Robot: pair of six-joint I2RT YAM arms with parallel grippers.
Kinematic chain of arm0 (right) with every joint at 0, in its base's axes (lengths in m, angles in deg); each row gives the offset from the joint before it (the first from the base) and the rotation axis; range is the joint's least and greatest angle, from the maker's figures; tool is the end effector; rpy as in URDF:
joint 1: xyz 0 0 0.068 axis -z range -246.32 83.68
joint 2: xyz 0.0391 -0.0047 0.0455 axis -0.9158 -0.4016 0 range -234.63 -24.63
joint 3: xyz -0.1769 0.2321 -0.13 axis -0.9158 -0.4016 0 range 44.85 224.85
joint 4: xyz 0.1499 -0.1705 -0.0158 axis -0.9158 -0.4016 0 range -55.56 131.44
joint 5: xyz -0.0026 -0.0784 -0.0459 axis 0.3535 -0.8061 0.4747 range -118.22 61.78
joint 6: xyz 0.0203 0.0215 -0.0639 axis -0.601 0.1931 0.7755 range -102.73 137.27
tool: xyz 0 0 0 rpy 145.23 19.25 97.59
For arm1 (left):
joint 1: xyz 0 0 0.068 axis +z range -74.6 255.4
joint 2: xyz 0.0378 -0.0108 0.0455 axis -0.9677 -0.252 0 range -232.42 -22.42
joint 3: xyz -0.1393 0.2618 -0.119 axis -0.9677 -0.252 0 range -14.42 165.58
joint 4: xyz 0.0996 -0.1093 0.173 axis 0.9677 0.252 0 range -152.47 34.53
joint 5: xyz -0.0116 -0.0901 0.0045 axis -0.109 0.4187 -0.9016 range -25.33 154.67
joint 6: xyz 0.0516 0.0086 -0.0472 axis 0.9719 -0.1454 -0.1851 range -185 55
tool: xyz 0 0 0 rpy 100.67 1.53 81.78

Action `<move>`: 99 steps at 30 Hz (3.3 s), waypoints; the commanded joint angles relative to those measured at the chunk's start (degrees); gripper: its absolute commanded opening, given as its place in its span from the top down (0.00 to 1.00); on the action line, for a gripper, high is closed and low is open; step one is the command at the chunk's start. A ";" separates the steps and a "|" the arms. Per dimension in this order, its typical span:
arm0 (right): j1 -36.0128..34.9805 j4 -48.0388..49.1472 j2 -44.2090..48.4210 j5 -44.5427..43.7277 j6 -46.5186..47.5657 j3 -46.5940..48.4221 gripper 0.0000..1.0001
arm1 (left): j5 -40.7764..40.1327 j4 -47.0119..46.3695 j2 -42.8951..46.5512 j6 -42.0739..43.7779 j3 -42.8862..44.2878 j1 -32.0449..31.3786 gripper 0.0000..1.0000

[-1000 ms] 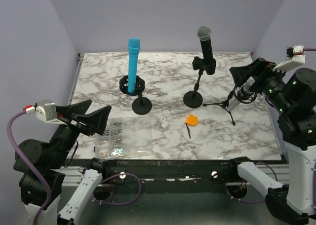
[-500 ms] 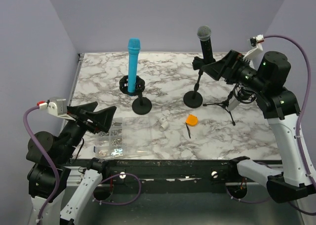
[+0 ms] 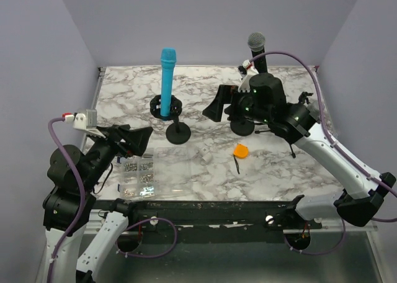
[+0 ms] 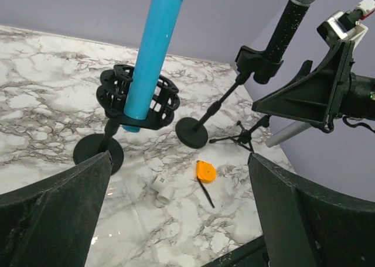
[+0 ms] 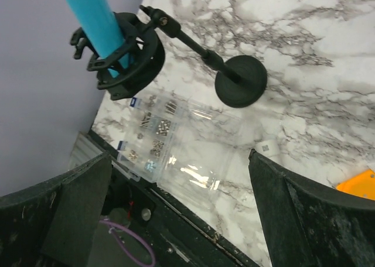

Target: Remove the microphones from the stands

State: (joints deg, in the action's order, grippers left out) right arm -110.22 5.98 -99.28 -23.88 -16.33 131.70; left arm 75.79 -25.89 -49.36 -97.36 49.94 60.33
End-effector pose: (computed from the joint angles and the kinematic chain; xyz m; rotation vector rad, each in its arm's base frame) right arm 0.1766 0.1760 0.4651 -0.2409 2.0893 0.9289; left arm -0.0015 -0.0112 0.4311 -0.0846 1.6110 -0.7982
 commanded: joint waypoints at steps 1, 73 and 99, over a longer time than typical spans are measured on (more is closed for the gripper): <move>-3.21 -2.84 -0.96 -12.90 0.08 2.14 0.00 | 0.08 0.53 -1.85 1.68 -0.40 0.30 0.02; -4.63 11.36 20.04 -7.90 3.83 -19.94 0.00 | -12.50 -3.40 -47.02 22.20 27.86 -8.96 0.85; -4.66 13.01 22.58 -8.79 3.23 -21.96 0.00 | -30.66 19.75 -54.08 13.23 48.75 6.55 1.00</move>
State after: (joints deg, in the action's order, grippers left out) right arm -114.40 18.35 -77.47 -32.21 -13.34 109.76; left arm 44.95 -11.69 -101.44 -77.33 103.99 60.14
